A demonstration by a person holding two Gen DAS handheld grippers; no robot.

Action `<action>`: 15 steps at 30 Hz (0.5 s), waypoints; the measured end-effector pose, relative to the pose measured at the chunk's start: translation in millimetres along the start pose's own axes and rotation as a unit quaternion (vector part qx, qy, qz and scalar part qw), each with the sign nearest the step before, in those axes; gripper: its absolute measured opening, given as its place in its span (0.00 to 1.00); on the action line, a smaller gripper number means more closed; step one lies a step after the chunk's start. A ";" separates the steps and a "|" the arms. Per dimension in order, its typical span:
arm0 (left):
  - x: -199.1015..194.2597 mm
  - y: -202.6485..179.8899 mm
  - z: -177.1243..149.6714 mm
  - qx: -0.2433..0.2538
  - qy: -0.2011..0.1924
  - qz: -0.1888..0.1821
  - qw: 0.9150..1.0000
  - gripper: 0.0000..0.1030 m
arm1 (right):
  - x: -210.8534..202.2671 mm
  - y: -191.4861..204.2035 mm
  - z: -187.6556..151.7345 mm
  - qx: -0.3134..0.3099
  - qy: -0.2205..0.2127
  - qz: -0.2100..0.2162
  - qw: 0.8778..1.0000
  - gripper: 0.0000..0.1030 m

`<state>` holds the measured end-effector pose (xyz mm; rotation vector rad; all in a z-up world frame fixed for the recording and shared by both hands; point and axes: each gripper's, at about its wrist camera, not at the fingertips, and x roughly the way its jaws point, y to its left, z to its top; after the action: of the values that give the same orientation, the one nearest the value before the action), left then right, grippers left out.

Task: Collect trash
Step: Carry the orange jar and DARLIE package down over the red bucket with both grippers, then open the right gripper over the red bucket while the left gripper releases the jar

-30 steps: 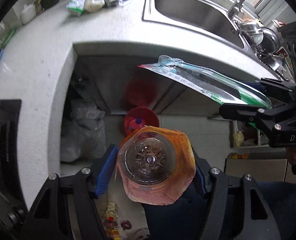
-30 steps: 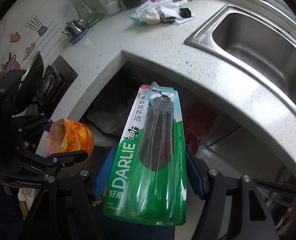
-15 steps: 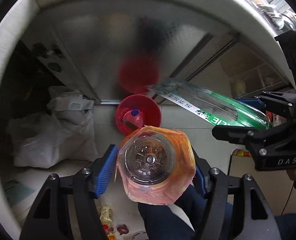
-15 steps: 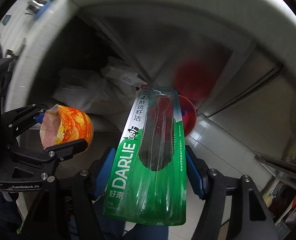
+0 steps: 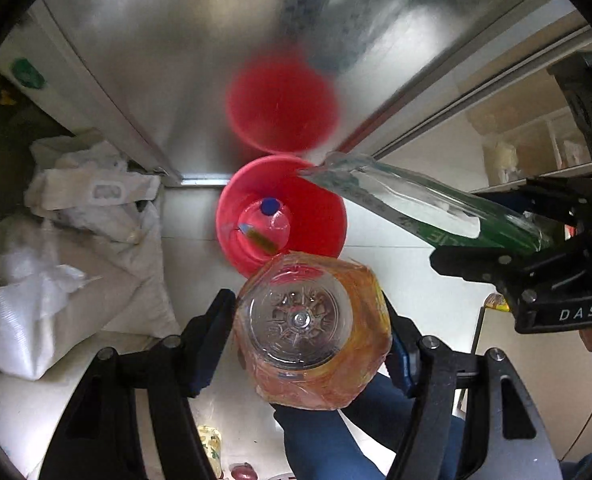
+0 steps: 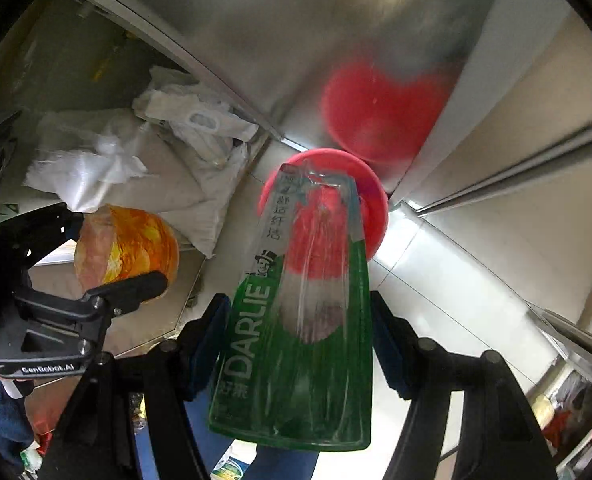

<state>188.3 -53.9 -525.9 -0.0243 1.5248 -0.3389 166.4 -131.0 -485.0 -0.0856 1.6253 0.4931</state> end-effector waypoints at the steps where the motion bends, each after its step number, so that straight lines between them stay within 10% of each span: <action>1: 7.9 1.9 0.7 0.000 0.002 -0.001 1.000 0.64 | 11.2 -2.4 1.8 -0.001 0.005 -0.001 1.000 0.63; 15: 100.6 25.0 7.6 -0.022 0.028 -0.003 0.999 0.64 | 106.9 -31.8 13.3 0.012 0.039 0.008 0.999 0.64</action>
<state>201.7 -54.8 -628.9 -0.0541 1.5870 -0.3138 176.1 -129.9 -597.0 -0.0737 1.7093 0.4877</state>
